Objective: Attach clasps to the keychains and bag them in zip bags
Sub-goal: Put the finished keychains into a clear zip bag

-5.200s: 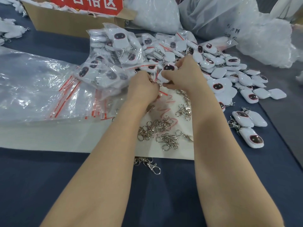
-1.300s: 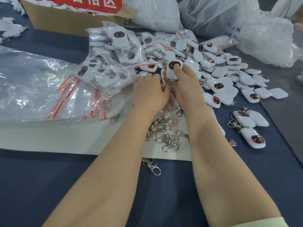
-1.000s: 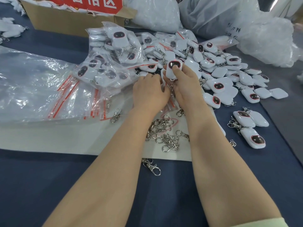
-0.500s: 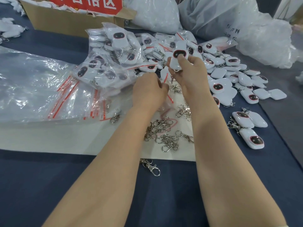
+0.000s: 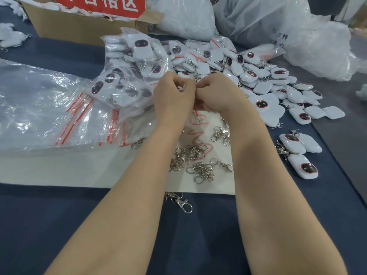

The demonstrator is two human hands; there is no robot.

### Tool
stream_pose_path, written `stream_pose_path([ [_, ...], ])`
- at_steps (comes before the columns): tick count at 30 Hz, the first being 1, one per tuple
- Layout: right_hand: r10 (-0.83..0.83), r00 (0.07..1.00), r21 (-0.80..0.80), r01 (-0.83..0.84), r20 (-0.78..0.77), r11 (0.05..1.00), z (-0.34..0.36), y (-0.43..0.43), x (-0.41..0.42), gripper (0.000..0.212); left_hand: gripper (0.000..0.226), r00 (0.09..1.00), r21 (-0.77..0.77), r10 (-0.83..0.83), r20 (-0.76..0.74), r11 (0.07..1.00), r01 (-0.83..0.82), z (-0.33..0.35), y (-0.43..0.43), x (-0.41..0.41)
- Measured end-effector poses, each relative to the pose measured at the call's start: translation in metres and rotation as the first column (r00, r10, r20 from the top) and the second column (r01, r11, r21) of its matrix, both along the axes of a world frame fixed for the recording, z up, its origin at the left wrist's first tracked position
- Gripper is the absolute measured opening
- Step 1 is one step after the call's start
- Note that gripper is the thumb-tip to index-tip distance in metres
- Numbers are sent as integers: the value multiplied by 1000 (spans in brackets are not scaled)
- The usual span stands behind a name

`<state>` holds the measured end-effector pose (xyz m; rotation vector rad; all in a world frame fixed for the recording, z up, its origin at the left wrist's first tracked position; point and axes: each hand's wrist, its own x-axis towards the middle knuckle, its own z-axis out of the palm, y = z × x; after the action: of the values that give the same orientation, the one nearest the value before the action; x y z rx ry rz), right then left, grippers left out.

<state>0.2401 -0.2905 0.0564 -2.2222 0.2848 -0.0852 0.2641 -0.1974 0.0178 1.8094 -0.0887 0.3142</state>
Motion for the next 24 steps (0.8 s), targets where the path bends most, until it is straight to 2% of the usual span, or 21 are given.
stream_pose_path([
  [3, 131, 990, 362, -137, 43, 922, -7, 1, 2, 26, 10, 998, 13, 26, 64, 1000, -27, 0, 0, -1],
  [5, 206, 978, 437, -203, 41, 876, -10, -2, 1, 31, 11, 995, 42, 29, 96, 999, -33, 1, 1, 0],
  [8, 271, 962, 451, -248, 15, 857, -11, -6, -1, 36, 11, 990, 75, 6, 143, 997, -17, 2, 0, -1],
  [10, 173, 985, 388, -161, 4, 908, -11, -6, 0, 31, 14, 986, 98, 7, 166, 995, -23, 1, -1, -1],
  [12, -67, 995, 169, 53, 75, 984, -12, -8, 4, 28, 17, 989, 145, -19, 146, 989, -3, -1, -2, 1],
  [14, -276, 935, -118, 307, 224, 944, -16, -18, 8, 30, 21, 992, 291, -73, 103, 956, 40, -5, -3, 4],
  [15, -308, 917, -228, 366, 253, 902, -20, -23, 8, 32, 22, 990, 410, -102, 101, 910, 52, -9, -4, 4],
  [17, -316, 930, -373, 366, 190, 853, -31, -30, 8, 39, 24, 980, 594, -154, 127, 803, 49, -17, -6, 4],
  [19, -316, 942, -414, 335, 114, 846, -43, -30, 6, 49, 25, 974, 642, -175, 144, 765, 42, -21, -6, 3],
  [21, -335, 933, -387, 360, 134, 849, -50, -29, 6, 59, 24, 975, 630, -167, 146, 776, 39, -23, -6, 3],
  [24, -383, 904, -375, 427, 189, 823, -52, -32, 8, 60, 24, 978, 617, -161, 132, 786, 46, -23, -5, 4],
])
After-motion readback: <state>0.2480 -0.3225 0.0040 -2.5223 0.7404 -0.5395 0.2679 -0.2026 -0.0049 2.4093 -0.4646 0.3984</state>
